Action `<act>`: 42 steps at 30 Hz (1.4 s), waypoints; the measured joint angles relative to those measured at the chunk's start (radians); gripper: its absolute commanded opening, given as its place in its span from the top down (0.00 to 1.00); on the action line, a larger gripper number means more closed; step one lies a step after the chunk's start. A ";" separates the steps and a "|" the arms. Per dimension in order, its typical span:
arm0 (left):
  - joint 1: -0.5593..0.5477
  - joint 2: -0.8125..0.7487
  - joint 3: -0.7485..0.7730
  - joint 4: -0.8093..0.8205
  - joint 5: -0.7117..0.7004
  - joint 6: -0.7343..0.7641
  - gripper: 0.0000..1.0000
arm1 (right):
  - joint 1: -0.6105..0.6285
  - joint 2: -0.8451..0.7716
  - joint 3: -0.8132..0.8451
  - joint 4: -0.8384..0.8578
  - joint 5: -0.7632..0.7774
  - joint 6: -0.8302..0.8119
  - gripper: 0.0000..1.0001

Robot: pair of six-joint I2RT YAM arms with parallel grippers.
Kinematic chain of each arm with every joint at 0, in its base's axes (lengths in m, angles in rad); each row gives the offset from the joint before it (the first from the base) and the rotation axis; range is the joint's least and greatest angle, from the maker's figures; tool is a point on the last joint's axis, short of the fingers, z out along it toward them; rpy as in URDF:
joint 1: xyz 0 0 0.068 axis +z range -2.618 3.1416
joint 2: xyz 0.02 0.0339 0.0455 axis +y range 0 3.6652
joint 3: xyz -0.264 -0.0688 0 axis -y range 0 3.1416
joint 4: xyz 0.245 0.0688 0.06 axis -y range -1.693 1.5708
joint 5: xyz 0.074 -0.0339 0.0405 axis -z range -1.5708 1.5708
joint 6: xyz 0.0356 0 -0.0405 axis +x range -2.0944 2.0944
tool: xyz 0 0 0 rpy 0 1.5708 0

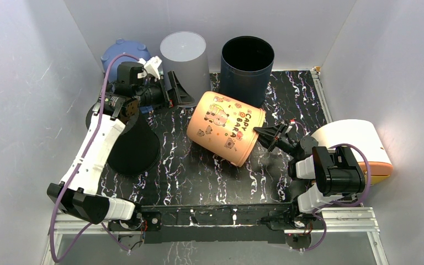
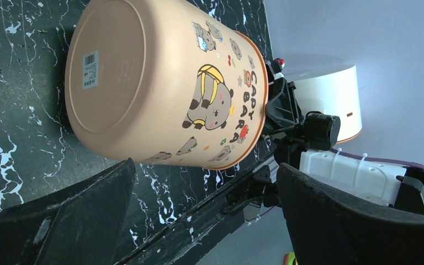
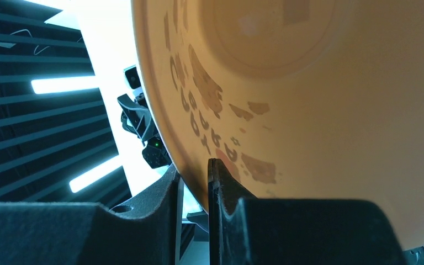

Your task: Turn the large container upside down

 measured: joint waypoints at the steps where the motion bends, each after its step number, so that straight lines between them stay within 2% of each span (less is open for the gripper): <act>1: 0.000 0.000 0.000 0.001 0.000 -0.001 0.02 | 0.000 0.002 0.001 0.000 0.000 0.000 1.00; 4: 0.000 0.000 -0.013 0.008 0.000 0.002 0.02 | 0.013 0.002 0.019 0.000 0.003 0.000 1.00; 16: 0.001 0.016 -0.024 0.006 -0.005 0.013 0.02 | 0.241 0.124 0.174 0.001 0.136 -0.016 1.00; 26: 0.014 0.016 -0.024 -0.004 -0.011 0.021 0.02 | 0.447 0.257 0.387 -0.002 0.237 -0.016 1.00; 34: 0.043 0.016 -0.027 -0.012 -0.007 0.028 0.02 | 0.409 0.206 0.274 0.000 0.225 -0.016 1.00; 42: 0.048 0.016 -0.027 -0.013 0.007 0.034 0.02 | 0.237 0.138 0.098 -0.002 0.170 -0.056 1.00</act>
